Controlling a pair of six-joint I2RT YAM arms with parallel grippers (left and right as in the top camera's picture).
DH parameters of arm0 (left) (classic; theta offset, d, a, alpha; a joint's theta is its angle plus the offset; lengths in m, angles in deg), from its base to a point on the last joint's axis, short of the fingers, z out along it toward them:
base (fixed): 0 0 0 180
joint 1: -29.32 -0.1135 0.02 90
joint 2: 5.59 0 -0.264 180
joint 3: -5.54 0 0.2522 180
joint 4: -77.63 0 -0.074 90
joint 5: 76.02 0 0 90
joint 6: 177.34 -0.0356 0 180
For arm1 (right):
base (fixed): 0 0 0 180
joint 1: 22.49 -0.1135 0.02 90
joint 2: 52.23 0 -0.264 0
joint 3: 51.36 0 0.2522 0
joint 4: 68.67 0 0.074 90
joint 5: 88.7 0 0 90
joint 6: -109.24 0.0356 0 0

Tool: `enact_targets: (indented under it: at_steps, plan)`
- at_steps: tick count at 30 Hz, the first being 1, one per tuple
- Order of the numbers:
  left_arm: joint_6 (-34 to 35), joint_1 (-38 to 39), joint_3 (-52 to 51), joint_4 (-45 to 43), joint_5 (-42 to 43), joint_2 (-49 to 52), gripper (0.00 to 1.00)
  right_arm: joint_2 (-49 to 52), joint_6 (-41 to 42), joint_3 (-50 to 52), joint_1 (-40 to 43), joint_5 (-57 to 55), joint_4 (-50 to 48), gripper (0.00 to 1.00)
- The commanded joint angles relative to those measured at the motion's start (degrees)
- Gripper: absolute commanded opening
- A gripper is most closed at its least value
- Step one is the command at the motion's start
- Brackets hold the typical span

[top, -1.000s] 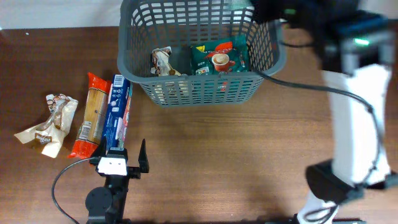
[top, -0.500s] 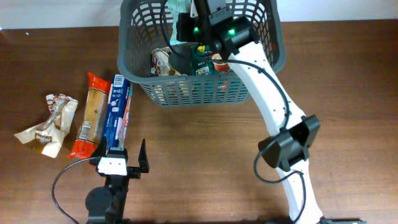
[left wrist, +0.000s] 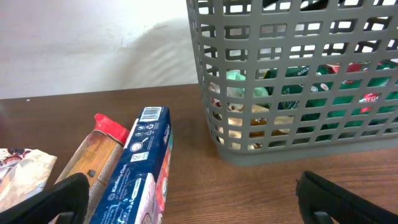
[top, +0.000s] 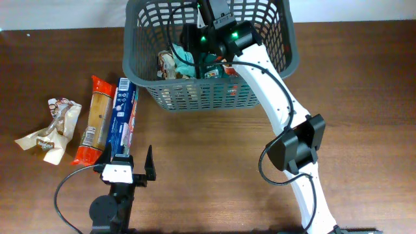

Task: Pack container
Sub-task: 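Place the mint-green wrapper into the basket with the right gripper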

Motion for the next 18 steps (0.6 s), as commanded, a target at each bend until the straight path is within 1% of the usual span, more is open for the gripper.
enact_targets:
  at_steps: [1, 5, 8, 13, 16, 18]
  plan:
    - [0.3, 0.2, -0.3, -0.1, 0.6, -0.4, 0.99, -8.3, -10.3, -3.6, 1.7, -0.2, 3.6, 0.61]
    - [0.3, 0.2, -0.3, -0.1, 0.6, -0.4, 0.99, -15.4, -11.0, -5.2, 4.6, -1.5, 8.5, 0.69]
    - [0.3, 0.2, -0.3, -0.1, 0.6, -0.4, 0.99, -20.6, -11.0, -5.2, 8.8, -1.5, 10.7, 0.69]
    - [0.3, 0.2, -0.3, -0.1, 0.6, -0.4, 0.99, -29.1, -11.0, -5.2, 20.3, -1.5, 11.4, 0.70]
    - [0.3, 0.2, -0.3, -0.1, 0.6, -0.4, 0.99, -33.4, -11.0, -4.9, 29.8, -1.5, 12.7, 0.70]
    - [0.3, 0.2, -0.3, -0.1, 0.6, -0.4, 0.99, -35.0, -10.8, -4.4, 35.5, -1.5, 13.9, 0.73]
